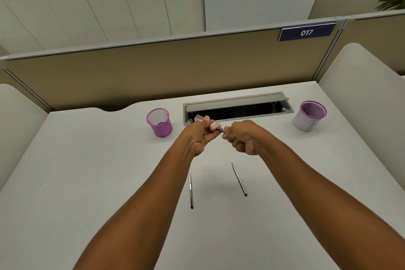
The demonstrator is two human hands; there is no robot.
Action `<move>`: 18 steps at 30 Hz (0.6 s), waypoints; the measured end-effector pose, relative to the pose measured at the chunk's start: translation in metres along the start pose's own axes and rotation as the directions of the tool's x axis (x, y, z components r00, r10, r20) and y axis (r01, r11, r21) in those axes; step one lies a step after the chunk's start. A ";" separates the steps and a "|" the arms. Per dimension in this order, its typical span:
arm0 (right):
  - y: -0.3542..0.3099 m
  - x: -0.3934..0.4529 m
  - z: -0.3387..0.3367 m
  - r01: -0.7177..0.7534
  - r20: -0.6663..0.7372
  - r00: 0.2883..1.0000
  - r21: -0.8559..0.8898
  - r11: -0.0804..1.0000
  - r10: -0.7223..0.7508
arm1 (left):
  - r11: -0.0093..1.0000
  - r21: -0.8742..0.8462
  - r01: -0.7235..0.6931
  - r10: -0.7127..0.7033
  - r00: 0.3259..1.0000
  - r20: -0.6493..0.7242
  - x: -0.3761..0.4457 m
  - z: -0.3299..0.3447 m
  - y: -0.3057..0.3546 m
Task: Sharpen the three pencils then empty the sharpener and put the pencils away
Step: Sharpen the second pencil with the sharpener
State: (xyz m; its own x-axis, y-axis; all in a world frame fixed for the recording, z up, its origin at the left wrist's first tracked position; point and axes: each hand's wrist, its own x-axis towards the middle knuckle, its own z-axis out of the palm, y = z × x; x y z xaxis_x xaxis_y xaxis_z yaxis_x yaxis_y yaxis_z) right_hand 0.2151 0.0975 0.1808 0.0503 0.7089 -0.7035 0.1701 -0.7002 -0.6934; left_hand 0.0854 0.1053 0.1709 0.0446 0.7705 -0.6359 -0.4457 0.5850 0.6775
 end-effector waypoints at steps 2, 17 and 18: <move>0.003 -0.002 0.001 0.077 -0.037 0.996 -0.116 0.990 -0.082 | 1.000 -0.014 -0.009 0.009 1.000 -0.009 0.002 0.000 0.000; 0.027 0.002 -0.008 0.369 -0.084 0.902 -0.359 0.857 -0.424 | 0.995 -0.100 0.003 -0.004 1.000 -0.016 0.005 -0.003 0.001; 0.028 0.002 -0.009 0.373 -0.083 0.899 -0.365 0.853 -0.429 | 0.995 -0.097 0.001 -0.003 1.000 -0.013 0.005 -0.004 0.000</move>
State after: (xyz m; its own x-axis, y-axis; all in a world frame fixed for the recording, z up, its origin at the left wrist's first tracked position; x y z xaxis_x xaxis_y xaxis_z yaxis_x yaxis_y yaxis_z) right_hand 0.2284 0.0801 0.1615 0.0542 0.9452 -0.3219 0.5230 -0.3015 -0.7973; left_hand 0.0825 0.1086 0.1662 0.0345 0.7657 -0.6423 -0.5299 0.5589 0.6379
